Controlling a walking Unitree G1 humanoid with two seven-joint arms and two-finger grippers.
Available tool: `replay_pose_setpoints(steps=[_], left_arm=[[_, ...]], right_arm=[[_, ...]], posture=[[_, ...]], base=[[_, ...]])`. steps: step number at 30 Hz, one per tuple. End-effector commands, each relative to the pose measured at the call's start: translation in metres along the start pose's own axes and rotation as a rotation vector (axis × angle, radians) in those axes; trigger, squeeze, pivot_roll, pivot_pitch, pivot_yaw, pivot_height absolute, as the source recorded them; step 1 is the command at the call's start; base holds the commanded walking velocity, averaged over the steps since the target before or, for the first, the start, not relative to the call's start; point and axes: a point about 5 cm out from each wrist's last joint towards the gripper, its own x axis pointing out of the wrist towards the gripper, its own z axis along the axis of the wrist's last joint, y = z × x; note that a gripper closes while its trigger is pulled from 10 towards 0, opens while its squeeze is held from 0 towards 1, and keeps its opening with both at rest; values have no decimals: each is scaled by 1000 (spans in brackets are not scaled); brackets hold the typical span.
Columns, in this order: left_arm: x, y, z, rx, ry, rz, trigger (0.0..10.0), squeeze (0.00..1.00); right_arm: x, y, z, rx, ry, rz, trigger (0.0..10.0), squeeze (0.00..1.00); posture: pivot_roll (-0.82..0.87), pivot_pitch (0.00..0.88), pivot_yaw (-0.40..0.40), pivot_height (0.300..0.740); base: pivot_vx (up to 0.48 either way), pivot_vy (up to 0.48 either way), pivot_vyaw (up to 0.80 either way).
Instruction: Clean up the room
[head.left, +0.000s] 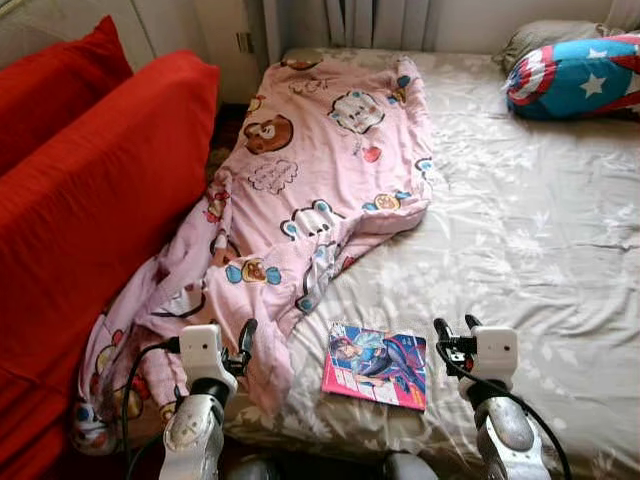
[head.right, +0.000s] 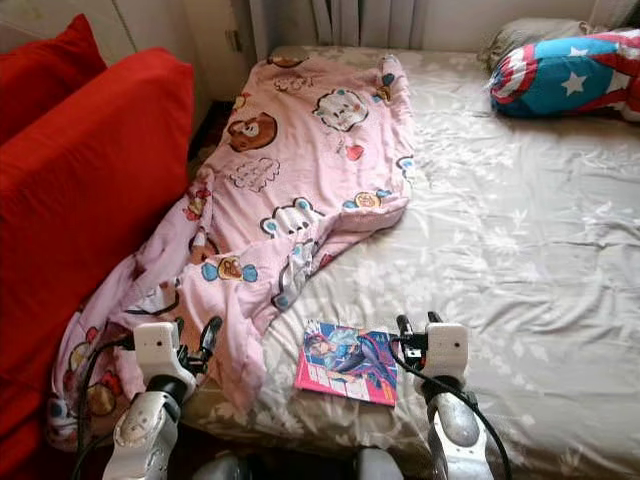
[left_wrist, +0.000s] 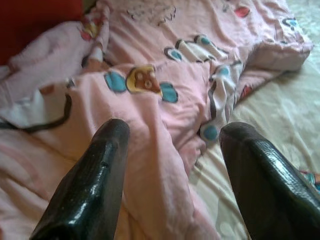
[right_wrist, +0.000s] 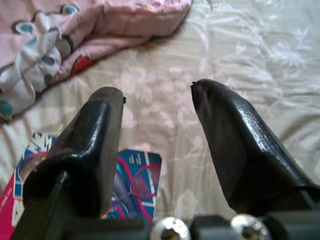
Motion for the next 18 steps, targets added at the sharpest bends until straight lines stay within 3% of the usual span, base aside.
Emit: replay_pose_setpoints(steps=[1, 18], left_arm=[[-4, 0, -5, -1, 29, 1, 10000, 0], [-4, -1, -8, 0, 44, -2, 10000, 0]], right_arm=[[-5, 0, -5, 3, 17, 0, 10000, 0], [-3, 2, -15, 5, 79, 11, 10000, 0]], posture=[[-166, 212, 24, 656], [-167, 217, 24, 643]], base=[[0, 0, 0], [0, 0, 0]])
